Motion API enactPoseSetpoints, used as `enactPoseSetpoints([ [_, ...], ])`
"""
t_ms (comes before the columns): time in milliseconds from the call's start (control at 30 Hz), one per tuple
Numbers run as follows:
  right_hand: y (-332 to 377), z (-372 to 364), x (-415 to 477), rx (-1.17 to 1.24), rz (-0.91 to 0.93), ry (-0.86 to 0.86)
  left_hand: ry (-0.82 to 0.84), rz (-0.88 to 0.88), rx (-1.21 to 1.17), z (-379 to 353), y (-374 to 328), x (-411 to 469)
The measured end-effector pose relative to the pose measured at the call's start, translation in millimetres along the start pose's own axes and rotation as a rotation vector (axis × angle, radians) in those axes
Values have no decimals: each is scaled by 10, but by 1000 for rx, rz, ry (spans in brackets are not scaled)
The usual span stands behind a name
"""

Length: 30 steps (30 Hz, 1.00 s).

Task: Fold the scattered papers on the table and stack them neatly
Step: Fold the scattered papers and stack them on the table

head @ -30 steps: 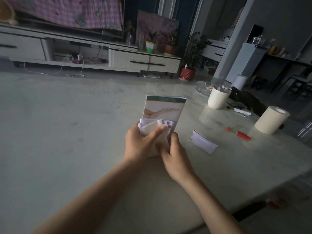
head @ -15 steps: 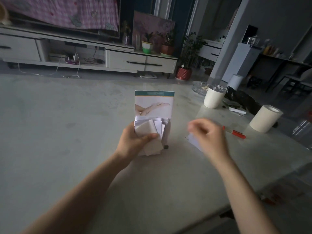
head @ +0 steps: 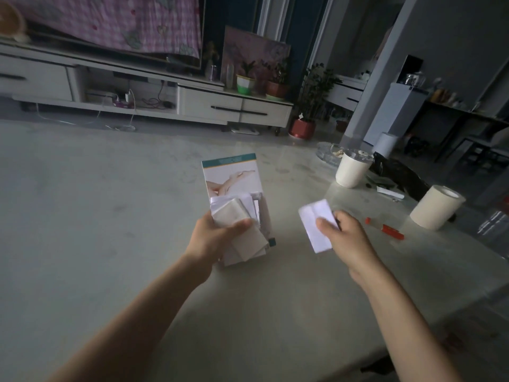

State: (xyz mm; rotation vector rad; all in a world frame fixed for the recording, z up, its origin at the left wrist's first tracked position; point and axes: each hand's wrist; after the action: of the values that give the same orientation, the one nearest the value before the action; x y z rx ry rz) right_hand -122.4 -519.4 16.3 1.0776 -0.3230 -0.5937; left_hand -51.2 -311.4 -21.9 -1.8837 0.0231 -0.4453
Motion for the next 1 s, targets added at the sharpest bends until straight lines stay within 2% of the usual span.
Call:
enactPoseSetpoints([
  [67, 263, -259, -289, 248, 88, 103, -12, 14, -15, -14, -16, 8],
  [100, 327, -433, -388, 260, 135, 118, -21, 20, -20, -2, -11, 7],
  [300, 214, -1093, -511, -200, 316, -61, -75, 123, -91, -21, -60, -68],
  [367, 178, -1121, -540, -236, 371, -145, -116, 176, -216, -55, -105, -61],
  [433, 136, -1153, -524, -226, 358, -183, -66, 189, -266, -64, -129, -55],
  [500, 116, -1165, -489, -215, 259, -152, 37, 108, -148, -99, -118, -73],
  [567, 109, -1149, -455, -167, 204, -131, 52, -9, 11, -97, -109, -81],
  [700, 128, -1077, -468, -45, 232, -205, 58, -161, 190, -76, -113, -74],
  [833, 153, -1091, -563, 96, 304, -245, 56, -231, 204, -48, -113, -78],
  [900, 117, -1109, -569, 17, 261, -228, 66, -222, 182, -35, -88, -74],
  [1000, 43, -1153, -582, -328, 202, -172, 98, -230, 199, -73, -29, -91],
])
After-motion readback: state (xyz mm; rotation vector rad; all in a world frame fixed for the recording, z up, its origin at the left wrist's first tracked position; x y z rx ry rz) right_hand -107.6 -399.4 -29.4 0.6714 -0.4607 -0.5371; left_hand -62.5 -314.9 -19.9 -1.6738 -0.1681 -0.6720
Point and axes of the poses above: each hand's wrist, its own x-axis towards the middle knuckle, its own z-axis out of the back of the hand, y = z × x, and after that the axes turned 13 degrees about -z, right-handed
